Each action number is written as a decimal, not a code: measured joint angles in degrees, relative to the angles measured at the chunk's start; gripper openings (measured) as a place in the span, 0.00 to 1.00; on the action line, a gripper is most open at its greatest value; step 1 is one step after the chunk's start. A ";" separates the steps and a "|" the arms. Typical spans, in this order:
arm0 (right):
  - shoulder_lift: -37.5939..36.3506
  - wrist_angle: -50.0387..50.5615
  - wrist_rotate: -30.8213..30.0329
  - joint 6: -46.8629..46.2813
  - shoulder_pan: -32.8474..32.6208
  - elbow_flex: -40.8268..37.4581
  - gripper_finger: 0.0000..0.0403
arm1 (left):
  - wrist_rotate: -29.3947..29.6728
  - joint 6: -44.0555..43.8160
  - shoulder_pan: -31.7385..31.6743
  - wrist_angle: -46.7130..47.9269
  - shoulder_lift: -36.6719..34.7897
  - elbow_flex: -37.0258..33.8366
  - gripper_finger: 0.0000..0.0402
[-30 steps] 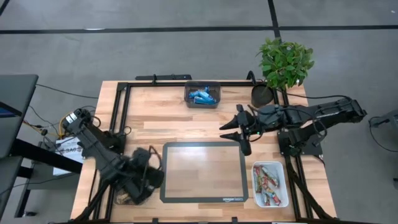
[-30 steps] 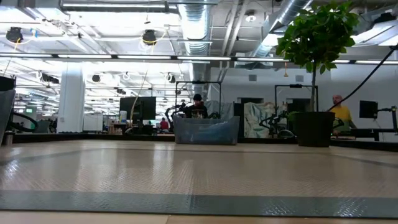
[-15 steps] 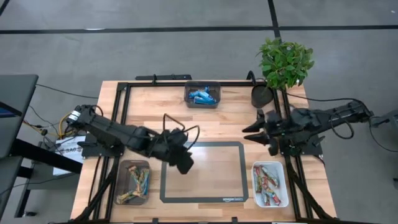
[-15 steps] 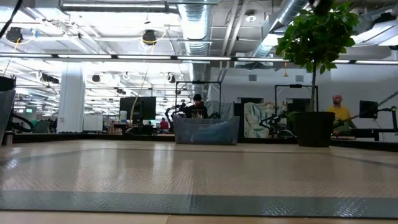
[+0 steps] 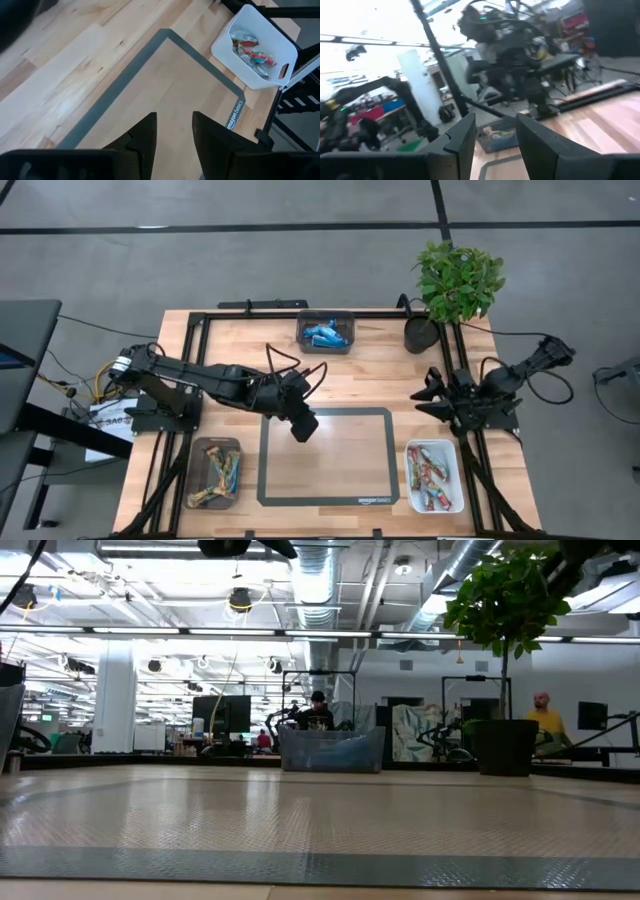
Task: Pick and place Granola Bars by type
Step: Return to Home Position
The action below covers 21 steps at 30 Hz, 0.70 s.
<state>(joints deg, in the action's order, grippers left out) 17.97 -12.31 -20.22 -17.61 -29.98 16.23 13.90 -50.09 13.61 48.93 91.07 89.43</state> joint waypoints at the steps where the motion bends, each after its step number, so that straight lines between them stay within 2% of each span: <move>1: -0.63 -0.69 0.13 0.94 -0.62 -0.85 0.33 | -0.04 -0.01 -0.28 0.02 0.00 0.00 0.29; 5: -3.63 -1.04 0.45 1.31 -2.14 -5.30 0.32 | -0.25 -0.47 -1.27 0.02 0.00 0.00 0.29; 14: -8.89 -9.82 0.78 2.13 -2.90 -15.48 0.29 | -1.86 -3.04 -2.15 0.04 0.00 0.00 0.29; 21: -10.31 -1.93 0.79 7.09 -2.77 -15.78 0.29 | -1.10 -0.71 -2.32 0.07 0.00 0.00 0.29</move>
<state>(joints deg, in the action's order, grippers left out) 7.66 -14.24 -19.43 -10.52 -32.75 0.45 12.80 -50.79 11.29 49.00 91.07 89.43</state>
